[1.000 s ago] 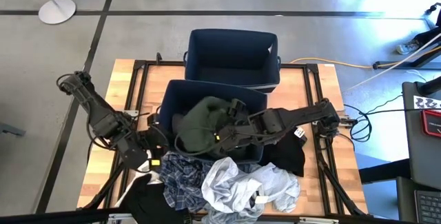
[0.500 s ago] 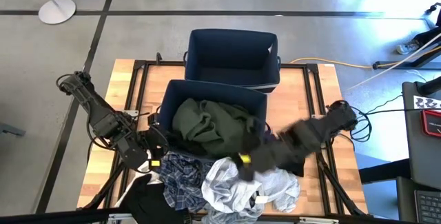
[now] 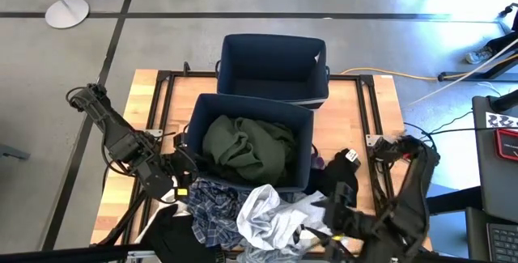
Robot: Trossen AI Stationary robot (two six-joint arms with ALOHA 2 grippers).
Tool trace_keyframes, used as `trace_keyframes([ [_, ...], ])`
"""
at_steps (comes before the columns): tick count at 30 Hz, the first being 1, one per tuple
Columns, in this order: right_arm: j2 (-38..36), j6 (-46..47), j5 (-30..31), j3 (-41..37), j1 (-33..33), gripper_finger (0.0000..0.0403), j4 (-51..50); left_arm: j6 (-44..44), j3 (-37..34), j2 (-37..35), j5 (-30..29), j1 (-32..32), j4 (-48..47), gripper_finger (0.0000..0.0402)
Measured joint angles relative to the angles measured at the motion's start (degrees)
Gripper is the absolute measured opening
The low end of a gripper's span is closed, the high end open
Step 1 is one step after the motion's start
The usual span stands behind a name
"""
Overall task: Sort clothes
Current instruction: Put the light blue polo shirt into the bottom blue laundry bin
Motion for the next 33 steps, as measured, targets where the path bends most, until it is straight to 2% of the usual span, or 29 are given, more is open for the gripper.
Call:
trace_keyframes([
  [4,0.0,6.4,1.6,-6.5,2.3,0.0293,0.2,0.1,0.0,0.0,0.0,0.0,0.0,0.0166],
  [15,0.1,16.4,-3.9,-25.8,2.6,0.0293,2.8,-0.3,-3.4,-0.2,-0.7,0.0,1.4,0.0166],
  [20,0.1,14.3,-4.7,-29.9,2.5,0.0293,9.4,1.3,-3.5,-0.7,-0.3,-0.4,2.7,0.0166],
  [25,0.1,9.9,-4.4,-30.7,2.5,0.0293,15.8,4.6,-3.8,-1.6,0.3,-1.5,5.8,0.0166],
  [33,2.1,4.1,0.9,-30.6,0.2,0.0293,16.3,3.7,-3.8,-1.9,0.4,-5.4,7.4,0.0166],
])
